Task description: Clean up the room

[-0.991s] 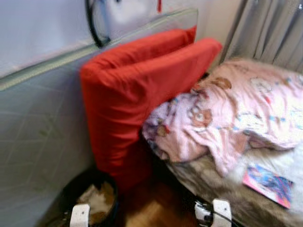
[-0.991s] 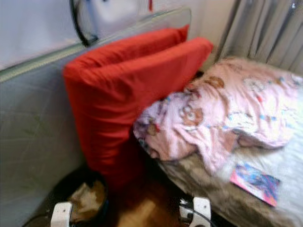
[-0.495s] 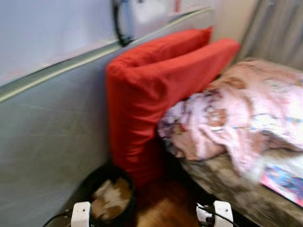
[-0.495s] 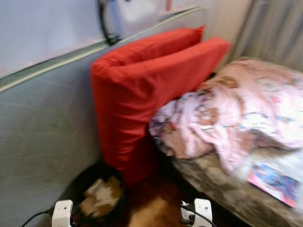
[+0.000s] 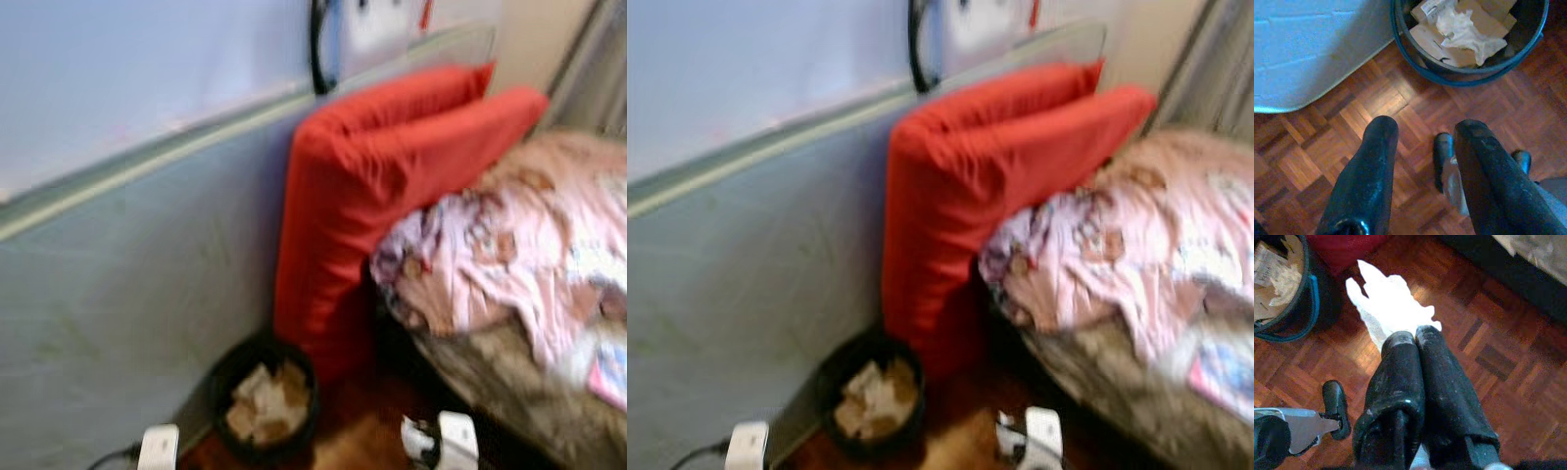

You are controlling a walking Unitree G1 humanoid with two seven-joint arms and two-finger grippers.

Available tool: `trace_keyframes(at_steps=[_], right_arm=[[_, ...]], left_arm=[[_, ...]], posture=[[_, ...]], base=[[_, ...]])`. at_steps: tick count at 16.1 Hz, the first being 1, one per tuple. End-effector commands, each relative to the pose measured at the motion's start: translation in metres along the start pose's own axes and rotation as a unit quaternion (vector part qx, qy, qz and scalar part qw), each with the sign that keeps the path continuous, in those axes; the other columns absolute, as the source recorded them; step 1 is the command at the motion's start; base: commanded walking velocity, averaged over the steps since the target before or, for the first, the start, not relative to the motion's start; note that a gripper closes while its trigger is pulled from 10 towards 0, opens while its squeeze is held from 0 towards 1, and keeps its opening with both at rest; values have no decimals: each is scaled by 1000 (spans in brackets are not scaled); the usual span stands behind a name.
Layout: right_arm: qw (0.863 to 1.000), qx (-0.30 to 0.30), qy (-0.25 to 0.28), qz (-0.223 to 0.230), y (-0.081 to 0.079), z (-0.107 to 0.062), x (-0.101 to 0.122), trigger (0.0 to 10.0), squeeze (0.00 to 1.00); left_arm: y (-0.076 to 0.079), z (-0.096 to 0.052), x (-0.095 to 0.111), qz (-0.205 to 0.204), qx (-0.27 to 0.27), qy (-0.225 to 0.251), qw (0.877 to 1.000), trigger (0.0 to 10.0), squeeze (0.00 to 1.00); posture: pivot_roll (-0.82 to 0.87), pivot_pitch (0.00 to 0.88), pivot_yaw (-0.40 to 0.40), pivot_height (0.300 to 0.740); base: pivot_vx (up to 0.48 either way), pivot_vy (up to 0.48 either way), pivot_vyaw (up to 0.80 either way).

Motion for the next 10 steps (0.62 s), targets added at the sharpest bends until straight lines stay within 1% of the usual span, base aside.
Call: trace_keyframes(at_steps=[1,5,8,10], right_arm=[[1000,-1,-8,-5,1,-1,-5,10000,0],[1000,1,-9,-8,0,-1,-6,10000,0],[1000,2,-7,-10,-1,-1,-5,10000,0],[1000,3,-5,-11,-1,-1,-4,10000,0]], left_arm=[[0,0,-6,3,2,-11,1000,10000,0],[0,0,-6,3,2,-11,1000,10000,0],[2,0,-4,7,-1,-8,1000,10000,0],[4,0,-3,4,-5,-5,1000,10000,0]], posture=[[-28,0,13,740],[-27,0,14,740],[-26,0,14,740],[-26,0,14,740]], base=[[0,304,0],[0,304,0],[0,0,0],[0,0,719]])
Point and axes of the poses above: a point about 5 cm out from each wrist's last joint towards the gripper, its own z axis pointing out of the wrist towards the gripper, its own x axis along the axis of the wrist's last joint, y = z × x, the point moved 6 cm from there along z, pointing out of the wrist towards the gripper, and after that the axes turned 14 degrees about -z, right-handed, at the moved point
